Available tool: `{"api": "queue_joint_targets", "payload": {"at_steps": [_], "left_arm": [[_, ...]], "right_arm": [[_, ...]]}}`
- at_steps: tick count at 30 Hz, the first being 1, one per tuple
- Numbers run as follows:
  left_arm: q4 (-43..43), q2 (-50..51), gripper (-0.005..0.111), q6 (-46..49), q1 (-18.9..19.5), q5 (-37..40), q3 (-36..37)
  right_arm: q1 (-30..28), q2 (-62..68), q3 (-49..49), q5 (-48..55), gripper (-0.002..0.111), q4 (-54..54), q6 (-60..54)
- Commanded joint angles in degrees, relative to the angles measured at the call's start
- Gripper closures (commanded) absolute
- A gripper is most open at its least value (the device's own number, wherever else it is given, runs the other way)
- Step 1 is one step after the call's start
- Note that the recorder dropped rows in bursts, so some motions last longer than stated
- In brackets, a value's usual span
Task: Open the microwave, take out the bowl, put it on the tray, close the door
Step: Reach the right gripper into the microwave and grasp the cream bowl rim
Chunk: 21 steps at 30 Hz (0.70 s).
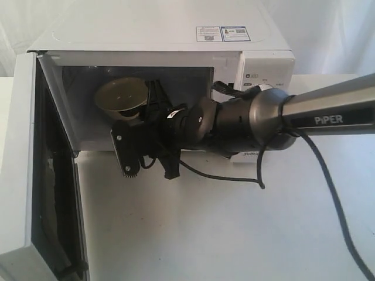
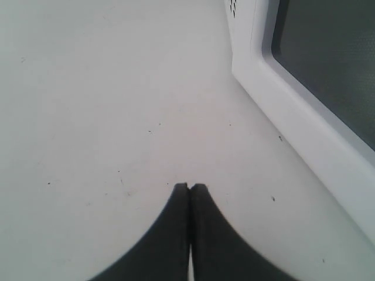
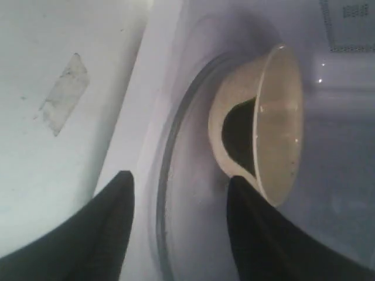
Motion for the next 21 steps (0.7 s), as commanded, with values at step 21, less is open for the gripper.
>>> {"api": "queue_joint_targets", "payload": {"at_steps": [21], "left_arm": [[-0.07,-0.24,0.107,-0.27,0.11,0.15,0.23]], "right_arm": [[0.11,11.08,-14.94,-2.92,0.061,-0.74,-0.31]]}}
